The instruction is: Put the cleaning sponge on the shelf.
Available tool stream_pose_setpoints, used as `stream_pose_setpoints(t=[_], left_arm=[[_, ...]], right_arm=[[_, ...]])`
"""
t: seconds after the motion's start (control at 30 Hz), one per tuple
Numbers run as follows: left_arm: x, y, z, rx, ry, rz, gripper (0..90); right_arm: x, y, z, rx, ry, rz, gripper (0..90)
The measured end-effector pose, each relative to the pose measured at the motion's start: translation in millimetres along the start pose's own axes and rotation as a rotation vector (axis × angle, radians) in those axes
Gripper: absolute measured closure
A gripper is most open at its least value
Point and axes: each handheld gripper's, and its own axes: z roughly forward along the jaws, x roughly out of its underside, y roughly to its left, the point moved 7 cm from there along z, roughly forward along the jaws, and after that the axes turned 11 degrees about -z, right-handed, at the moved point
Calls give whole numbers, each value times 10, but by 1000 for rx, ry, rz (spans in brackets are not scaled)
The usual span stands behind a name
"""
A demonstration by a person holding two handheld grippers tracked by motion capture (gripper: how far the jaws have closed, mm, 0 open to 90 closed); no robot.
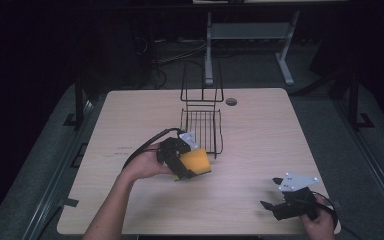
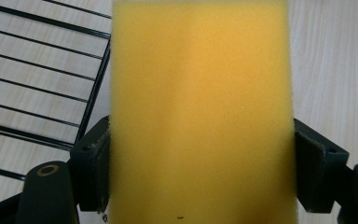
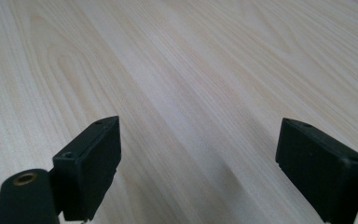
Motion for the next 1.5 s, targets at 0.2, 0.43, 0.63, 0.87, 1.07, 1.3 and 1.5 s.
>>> stream_pose_setpoints(t=[0.2, 0.43, 0.63, 0.87, 1.07, 1.3, 1.5], left_arm=[[-56, 10, 40, 9, -1, 7, 217], [-97, 54, 76, 18, 11, 14, 218], [-124, 85, 54, 20, 2, 27, 218], [-97, 148, 14, 15, -4, 6, 217], [-82, 193, 15, 20, -8, -11, 217], [-95, 246, -14, 5, 11, -5, 218], [-209, 270, -31, -4, 22, 24, 217]], right_arm=[[0, -2, -6, 4, -3, 6, 138], [1, -2, -6, 6, -6, 10, 138], [4, -1, 0, 1, -1, 8, 138], [0, 3, 6, -2, -1, 3, 138], [-1, 9, 8, -4, 3, 3, 138], [-4, 18, 13, -8, 7, 4, 138], [-4, 15, 8, -6, 7, 6, 138]])
